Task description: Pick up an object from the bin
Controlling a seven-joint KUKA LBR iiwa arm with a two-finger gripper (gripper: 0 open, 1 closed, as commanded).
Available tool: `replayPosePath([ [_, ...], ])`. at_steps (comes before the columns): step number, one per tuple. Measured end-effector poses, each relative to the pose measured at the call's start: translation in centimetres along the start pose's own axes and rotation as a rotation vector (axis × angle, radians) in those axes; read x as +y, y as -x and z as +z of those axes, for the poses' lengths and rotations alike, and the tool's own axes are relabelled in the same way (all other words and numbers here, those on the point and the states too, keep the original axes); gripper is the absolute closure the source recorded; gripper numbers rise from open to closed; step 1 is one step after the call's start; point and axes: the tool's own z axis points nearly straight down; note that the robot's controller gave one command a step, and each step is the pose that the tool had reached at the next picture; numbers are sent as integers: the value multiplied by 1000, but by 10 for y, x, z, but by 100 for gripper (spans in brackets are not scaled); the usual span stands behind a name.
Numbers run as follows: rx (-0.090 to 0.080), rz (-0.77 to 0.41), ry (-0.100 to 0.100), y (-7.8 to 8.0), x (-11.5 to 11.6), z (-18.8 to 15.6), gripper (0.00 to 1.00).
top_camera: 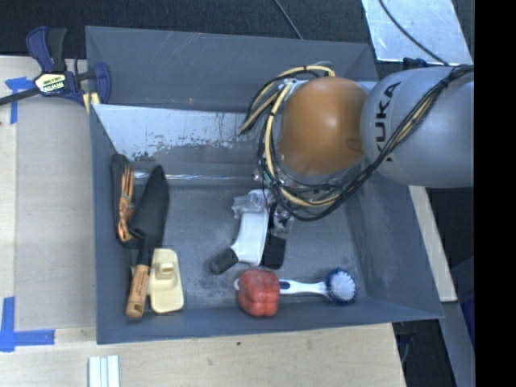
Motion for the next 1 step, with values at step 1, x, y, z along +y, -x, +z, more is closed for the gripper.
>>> replayPosePath([
  [1,-2,2,-1,0,0,-8,100],
])
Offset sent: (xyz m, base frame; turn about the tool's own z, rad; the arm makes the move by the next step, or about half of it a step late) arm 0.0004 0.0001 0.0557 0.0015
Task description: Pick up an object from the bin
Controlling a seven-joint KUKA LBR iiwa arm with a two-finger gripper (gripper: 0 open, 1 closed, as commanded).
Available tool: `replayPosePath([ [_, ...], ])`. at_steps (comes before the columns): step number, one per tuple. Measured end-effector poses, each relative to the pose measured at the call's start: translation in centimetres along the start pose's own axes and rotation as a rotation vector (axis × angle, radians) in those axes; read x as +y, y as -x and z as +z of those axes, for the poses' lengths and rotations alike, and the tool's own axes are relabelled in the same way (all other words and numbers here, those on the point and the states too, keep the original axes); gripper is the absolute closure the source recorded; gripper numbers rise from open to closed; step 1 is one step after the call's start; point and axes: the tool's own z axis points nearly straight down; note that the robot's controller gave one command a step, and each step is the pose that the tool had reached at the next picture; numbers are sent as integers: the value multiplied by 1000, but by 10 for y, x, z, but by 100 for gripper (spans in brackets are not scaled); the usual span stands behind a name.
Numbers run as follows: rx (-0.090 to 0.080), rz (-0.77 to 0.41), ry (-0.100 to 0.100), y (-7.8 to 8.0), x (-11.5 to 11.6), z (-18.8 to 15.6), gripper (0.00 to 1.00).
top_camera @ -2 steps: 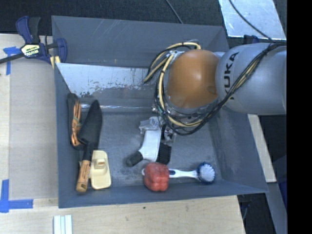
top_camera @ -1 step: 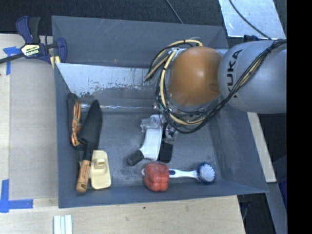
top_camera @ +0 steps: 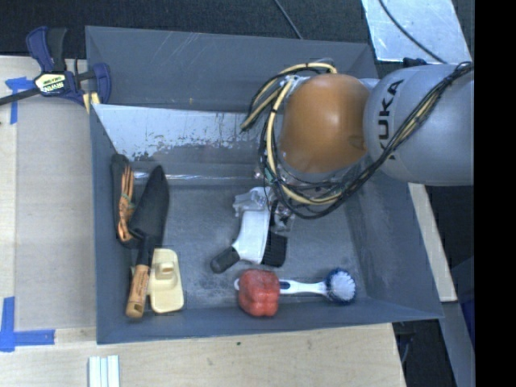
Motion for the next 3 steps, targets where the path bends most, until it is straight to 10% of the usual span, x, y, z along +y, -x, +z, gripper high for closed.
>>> replayPosePath([
  [3,0,6,3,1,0,-88,100],
])
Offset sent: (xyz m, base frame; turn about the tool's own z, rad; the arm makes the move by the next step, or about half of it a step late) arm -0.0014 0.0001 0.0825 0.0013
